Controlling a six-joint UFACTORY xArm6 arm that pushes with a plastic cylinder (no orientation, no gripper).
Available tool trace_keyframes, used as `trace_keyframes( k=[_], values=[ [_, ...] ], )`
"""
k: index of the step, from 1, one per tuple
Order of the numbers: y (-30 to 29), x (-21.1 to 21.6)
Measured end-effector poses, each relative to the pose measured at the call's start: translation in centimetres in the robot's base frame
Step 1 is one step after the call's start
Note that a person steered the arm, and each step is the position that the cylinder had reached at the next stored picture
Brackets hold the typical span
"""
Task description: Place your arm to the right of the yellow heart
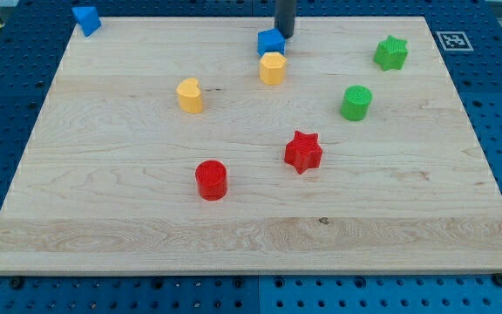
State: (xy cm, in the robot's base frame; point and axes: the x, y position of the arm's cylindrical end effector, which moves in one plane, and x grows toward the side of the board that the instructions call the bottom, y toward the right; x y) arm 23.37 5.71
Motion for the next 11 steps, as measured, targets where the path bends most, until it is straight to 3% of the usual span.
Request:
trace_keyframes(
  k=[3, 6, 10, 11],
  values=[
    [0.9, 0.0],
    [-8.8, 1.6],
    [-9.7, 12.3],
    [-11.2, 12.8]
  ],
)
